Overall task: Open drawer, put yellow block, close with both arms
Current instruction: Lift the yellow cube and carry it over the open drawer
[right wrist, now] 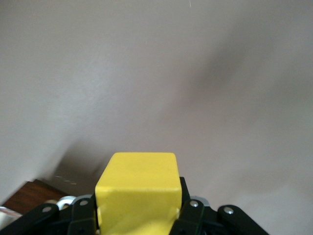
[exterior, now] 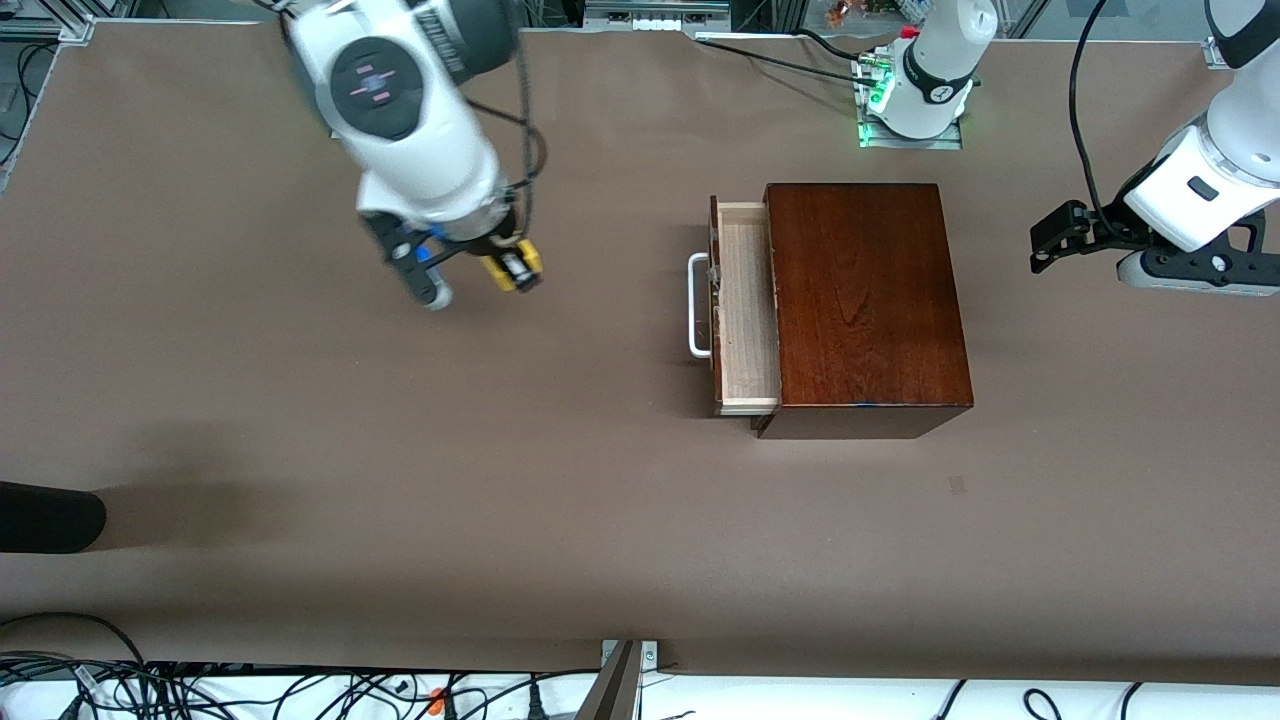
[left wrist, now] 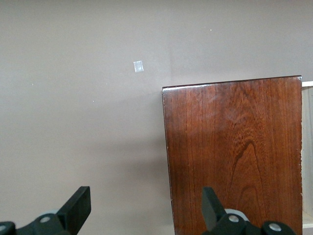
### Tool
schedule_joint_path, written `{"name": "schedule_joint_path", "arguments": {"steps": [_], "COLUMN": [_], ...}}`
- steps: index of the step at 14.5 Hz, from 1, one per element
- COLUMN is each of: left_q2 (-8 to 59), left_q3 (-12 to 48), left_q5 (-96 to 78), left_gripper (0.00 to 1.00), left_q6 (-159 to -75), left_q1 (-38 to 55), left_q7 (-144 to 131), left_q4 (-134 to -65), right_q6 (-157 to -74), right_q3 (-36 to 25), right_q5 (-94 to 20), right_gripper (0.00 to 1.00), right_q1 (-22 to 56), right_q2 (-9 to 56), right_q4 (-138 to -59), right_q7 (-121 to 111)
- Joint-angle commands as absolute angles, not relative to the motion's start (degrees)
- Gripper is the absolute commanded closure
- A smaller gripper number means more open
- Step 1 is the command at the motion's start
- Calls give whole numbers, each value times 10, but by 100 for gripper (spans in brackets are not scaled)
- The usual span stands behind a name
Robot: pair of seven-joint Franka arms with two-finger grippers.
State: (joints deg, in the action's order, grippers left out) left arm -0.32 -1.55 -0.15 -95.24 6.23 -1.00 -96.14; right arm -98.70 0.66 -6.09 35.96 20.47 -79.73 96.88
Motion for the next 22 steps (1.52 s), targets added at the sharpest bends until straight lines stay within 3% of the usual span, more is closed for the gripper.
{"name": "schedule_joint_path", "arguments": {"steps": [1, 5, 8, 22], "left_q2": [-8, -8, -8, -8], "left_q3": [-17, -16, -16, -15], "left_q5": [10, 10, 10, 10], "left_gripper": [0, 0, 0, 0], "left_q6": [-942, -938, -936, -935], "left_q1": [63, 63, 63, 63], "left_q7": [0, 1, 1, 1], "left_q4": [-958, -958, -958, -958], "right_q6": [-1013, -1010, -1030, -1163], "right_q3": [1, 1, 0, 1], "right_q5": [-62, -62, -61, -62], "right_gripper": [100, 100, 100, 100], "right_q1": [414, 481, 519, 548], "right_q2": [244, 345, 387, 479], "right_q4": [-760, -623, -584, -584], "right_q7": [1114, 1294, 1386, 1444]}}
